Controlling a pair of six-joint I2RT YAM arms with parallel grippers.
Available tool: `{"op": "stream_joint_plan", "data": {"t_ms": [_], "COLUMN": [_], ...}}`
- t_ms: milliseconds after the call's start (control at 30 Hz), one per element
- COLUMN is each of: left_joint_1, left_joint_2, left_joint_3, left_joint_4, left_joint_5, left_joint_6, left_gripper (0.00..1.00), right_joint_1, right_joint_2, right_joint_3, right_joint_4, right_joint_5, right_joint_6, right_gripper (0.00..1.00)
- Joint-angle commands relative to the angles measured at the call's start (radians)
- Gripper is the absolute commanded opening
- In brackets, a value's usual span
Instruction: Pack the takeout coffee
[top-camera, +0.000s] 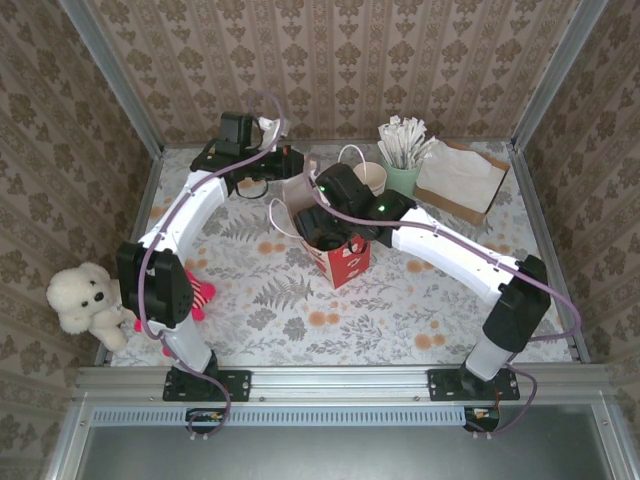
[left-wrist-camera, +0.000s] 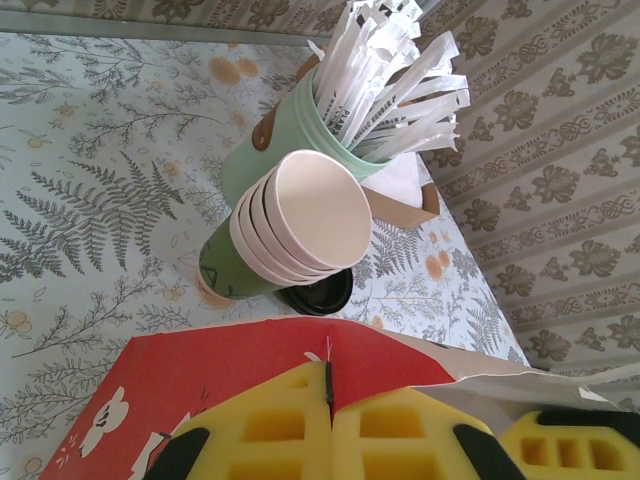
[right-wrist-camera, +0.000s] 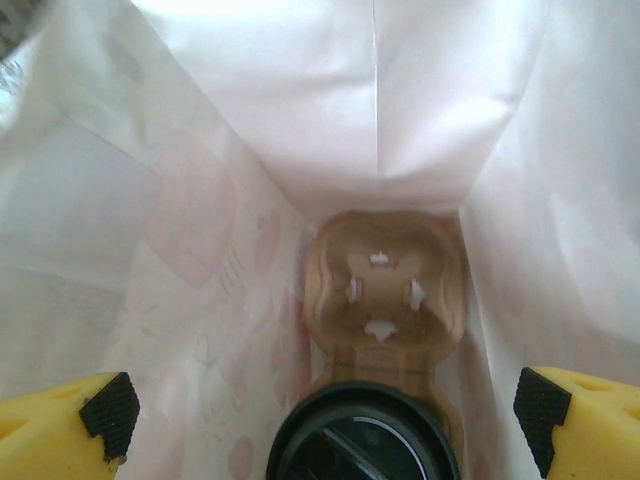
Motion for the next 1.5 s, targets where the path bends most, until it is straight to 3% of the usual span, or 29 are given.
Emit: {"op": "stream_joint_plan", "data": {"t_ms": [0,167,267,333,433,733,900,1167,1267,1367,1467], "left_joint_1": [0.009,0.011,0.011,0.011,0.014,0.027,0.032,0.032,0.032,0.032,0.032], "left_joint_2": [-0.007,-0.011,-0.011,-0.015,-0.024,-0.002,0.002,0.015,0.015,0.009,0.005], "left_joint_3": [-0.019,-0.027,-0.036,-0.041,-0.048,-0.050,-0.047,-0.040,-0.037,-0.041,-0.048], "left_joint_4": [-0.001,0.015,0.027,0.028,0.024,0.029,0.034,0.051,0.050,0.048,0.049], "left_joint_5": [-0.024,-0.060,-0.064,-0.067,-0.082,-0.088,-0.080,-0.046,-0.045,-0.047,-0.051], "left_joint_6": [-0.033,-0.087,-0.109,-0.114,-0.108,-0.134,-0.142,-0.160,-0.161,-0.161,-0.163], "left_gripper": [0.00,0.00,0.00,0.00,0.00,0.00,0.00,0.00,0.00,0.00,0.00], "right_joint_1": [0.007,0.006,0.002,-0.004,-0.014,-0.041,-0.089,-0.101,-0.098,-0.090,-0.087], "right_joint_2": [-0.096,-0.208,-0.249,-0.287,-0.320,-0.549,-0.621,-0.530,-0.476,-0.422,-0.393], "right_joint_3": [-0.058,-0.154,-0.208,-0.175,-0.151,-0.359,-0.424,-0.350,-0.328,-0.300,-0.307], "right_joint_4": [0.223,0.468,0.543,0.419,0.250,0.129,-0.012,-0.126,-0.155,-0.224,-0.174], "right_joint_5": [-0.029,-0.024,0.056,0.131,0.143,0.241,0.177,-0.087,-0.080,0.012,-0.011], "right_joint_6": [-0.102,-0.142,-0.091,0.010,0.115,0.536,0.697,0.599,0.634,0.704,0.708], "right_gripper": [1.00,1.00,1.00,1.00,1.00,1.00,0.95,0.81,0.80,0.80,0.79]}}
